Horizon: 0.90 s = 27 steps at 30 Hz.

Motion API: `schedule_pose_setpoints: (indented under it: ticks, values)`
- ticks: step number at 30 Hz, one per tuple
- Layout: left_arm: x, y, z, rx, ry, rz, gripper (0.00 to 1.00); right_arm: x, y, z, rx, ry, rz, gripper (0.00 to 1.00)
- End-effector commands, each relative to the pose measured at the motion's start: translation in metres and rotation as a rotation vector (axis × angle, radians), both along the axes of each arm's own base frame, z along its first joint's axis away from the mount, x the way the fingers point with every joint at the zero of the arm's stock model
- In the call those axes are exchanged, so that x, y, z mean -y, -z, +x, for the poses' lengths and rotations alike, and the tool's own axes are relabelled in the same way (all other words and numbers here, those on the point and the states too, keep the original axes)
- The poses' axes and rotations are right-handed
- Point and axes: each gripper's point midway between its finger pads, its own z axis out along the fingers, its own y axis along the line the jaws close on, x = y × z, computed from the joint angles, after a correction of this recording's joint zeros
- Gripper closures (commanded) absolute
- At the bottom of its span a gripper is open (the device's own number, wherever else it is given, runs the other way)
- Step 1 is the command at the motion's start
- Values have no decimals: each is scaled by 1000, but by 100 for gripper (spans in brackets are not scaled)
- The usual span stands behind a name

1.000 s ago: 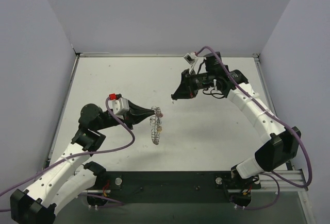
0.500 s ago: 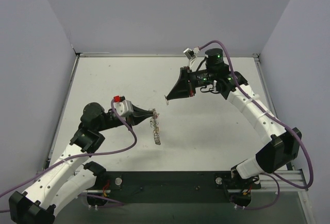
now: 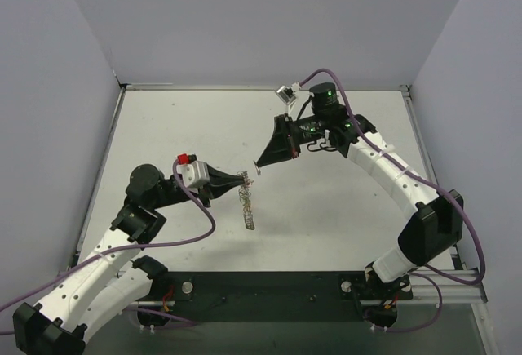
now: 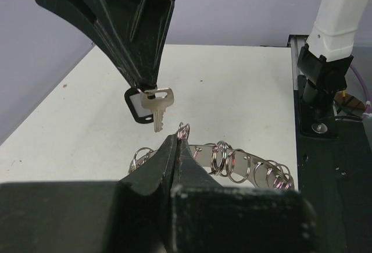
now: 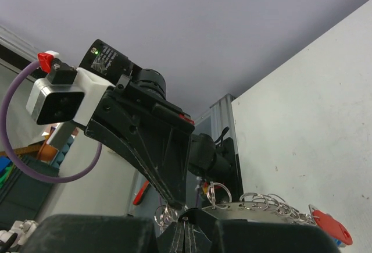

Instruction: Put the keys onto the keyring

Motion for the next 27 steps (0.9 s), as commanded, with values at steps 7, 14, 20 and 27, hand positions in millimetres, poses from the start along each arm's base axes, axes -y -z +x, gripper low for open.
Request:
schedule_pose_setpoints:
  ticks: [7, 14, 20, 27]
  values:
    - [3, -51, -6, 143, 4, -103, 100, -3, 0, -15, -29, -66, 9, 100]
    - [5, -47, -2, 146, -24, -71, 100, -1, 2, -20, -60, -72, -8, 100]
    - [5, -46, 1, 159, -56, -57, 100, 2, 2, -20, -46, -63, -27, 100]
    - [0, -43, 8, 167, -119, -10, 100, 10, -1, -19, -7, -16, -67, 100]
